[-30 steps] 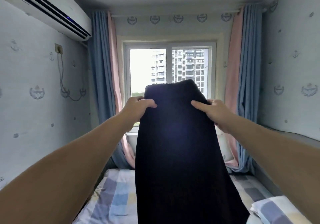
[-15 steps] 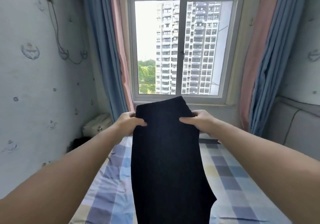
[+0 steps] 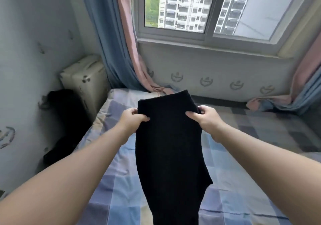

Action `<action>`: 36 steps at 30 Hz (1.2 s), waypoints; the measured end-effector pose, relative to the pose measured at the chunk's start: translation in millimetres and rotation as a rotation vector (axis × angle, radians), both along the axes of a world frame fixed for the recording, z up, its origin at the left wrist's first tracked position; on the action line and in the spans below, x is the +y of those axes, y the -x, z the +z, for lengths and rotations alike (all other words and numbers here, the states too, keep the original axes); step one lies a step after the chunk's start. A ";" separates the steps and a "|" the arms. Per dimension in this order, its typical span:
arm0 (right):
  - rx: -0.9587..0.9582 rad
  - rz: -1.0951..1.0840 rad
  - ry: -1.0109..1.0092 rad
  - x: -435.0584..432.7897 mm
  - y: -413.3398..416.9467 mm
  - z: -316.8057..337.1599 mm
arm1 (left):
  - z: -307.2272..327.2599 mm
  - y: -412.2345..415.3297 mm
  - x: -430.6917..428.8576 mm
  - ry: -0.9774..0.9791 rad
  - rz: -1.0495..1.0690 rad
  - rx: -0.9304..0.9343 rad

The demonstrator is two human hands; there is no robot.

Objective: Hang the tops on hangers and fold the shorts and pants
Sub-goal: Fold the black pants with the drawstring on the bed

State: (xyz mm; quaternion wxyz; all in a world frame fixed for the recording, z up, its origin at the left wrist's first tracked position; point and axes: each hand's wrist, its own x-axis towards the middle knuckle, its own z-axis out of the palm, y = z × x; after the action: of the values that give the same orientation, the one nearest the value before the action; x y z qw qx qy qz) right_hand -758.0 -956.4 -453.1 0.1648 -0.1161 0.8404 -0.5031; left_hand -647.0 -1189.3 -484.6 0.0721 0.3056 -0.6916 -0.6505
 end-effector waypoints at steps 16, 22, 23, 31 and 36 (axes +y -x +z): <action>-0.109 -0.201 -0.116 -175.7 154.9 -418.5 | -420.0 154.6 -119.5 0.013 0.183 -0.123; 0.033 0.103 -0.354 -136.9 86.9 -467.9 | -460.1 79.3 -73.9 0.521 -0.014 -0.123; 0.042 0.136 -0.404 -127.7 76.2 -468.8 | -459.7 69.2 -64.8 0.552 -0.057 -0.139; 0.033 0.393 -0.701 -47.0 14.2 -442.8 | -428.4 -4.2 17.2 0.725 -0.356 -0.327; 0.085 0.567 -0.801 12.4 -16.0 -418.7 | -407.4 -51.1 75.8 0.782 -0.438 -0.441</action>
State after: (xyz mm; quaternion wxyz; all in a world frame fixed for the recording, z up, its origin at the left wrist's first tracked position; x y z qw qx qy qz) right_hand -742.0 -944.0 -871.8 0.2923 -0.2885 0.9090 -0.0707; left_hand -595.9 -1113.5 -892.0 -0.1049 0.2333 -0.9305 -0.2621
